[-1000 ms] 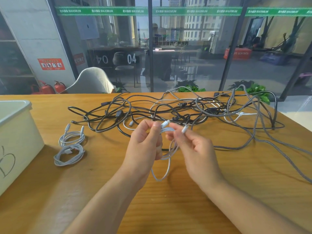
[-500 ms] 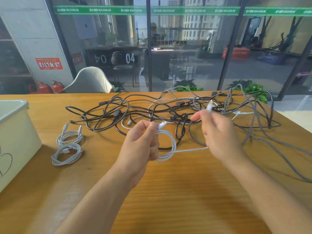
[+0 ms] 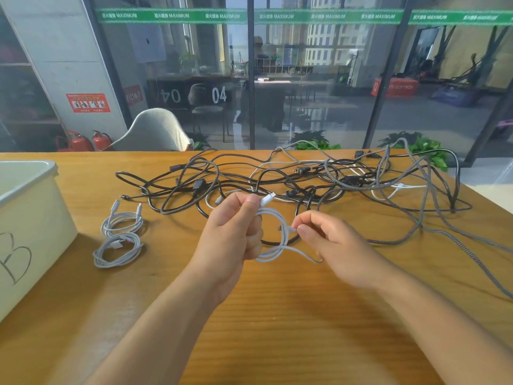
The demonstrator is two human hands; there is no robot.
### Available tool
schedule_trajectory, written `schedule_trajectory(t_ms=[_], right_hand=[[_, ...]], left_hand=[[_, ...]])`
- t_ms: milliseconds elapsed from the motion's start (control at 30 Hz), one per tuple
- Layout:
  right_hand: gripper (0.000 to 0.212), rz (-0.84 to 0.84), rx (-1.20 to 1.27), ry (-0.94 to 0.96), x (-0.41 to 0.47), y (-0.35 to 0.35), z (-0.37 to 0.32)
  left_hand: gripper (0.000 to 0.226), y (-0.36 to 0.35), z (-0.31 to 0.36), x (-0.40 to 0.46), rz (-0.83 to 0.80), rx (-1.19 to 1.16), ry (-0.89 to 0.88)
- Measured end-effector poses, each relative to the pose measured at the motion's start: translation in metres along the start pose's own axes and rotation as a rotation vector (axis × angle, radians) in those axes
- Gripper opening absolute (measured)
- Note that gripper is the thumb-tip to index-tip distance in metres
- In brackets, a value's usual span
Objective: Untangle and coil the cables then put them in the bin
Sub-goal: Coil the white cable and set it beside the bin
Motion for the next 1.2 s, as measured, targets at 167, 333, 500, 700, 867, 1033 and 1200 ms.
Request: schedule_trajectory(t_ms=[167, 333, 500, 700, 867, 1033, 1200], right_hand=[[0.019, -0.051, 0.187, -0.032, 0.001, -0.008, 0.007], [0.018, -0.012, 0.247, -0.04, 0.002, -0.01, 0.006], [0.022, -0.094, 0.408, -0.046, -0.001, -0.016, -0.003], [0.013, -0.239, 0.458, 0.035, -0.008, -0.018, -0.017], [0.019, 0.027, 0.387, 0.079, -0.006, -0.027, -0.016], [0.014, 0.381, 0.355, 0.168, -0.008, -0.025, -0.017], [0.019, 0.502, 0.442, 0.198, -0.01, -0.021, -0.024]], left_hand=[[0.011, -0.003, -0.002, -0.001, -0.031, -0.021, 0.023], [0.016, -0.005, -0.005, -0.001, -0.057, -0.014, 0.05], [0.016, -0.007, -0.01, -0.001, -0.061, 0.024, 0.077], [0.016, -0.007, -0.013, 0.0, -0.033, 0.036, 0.078], [0.019, -0.007, -0.014, 0.0, -0.009, 0.045, 0.08], [0.021, -0.009, -0.013, 0.002, 0.01, 0.014, 0.049], [0.019, -0.007, -0.012, 0.003, 0.023, 0.03, 0.038]])
Point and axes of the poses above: each hand's wrist, its own x-axis towards the middle knuckle, its own y-axis out of the back of the hand, z = x × y, the point moved 3 cm from there along x, towards the middle knuckle, and after that the axes turned 1 degree about -y, right-handed, at the moved point
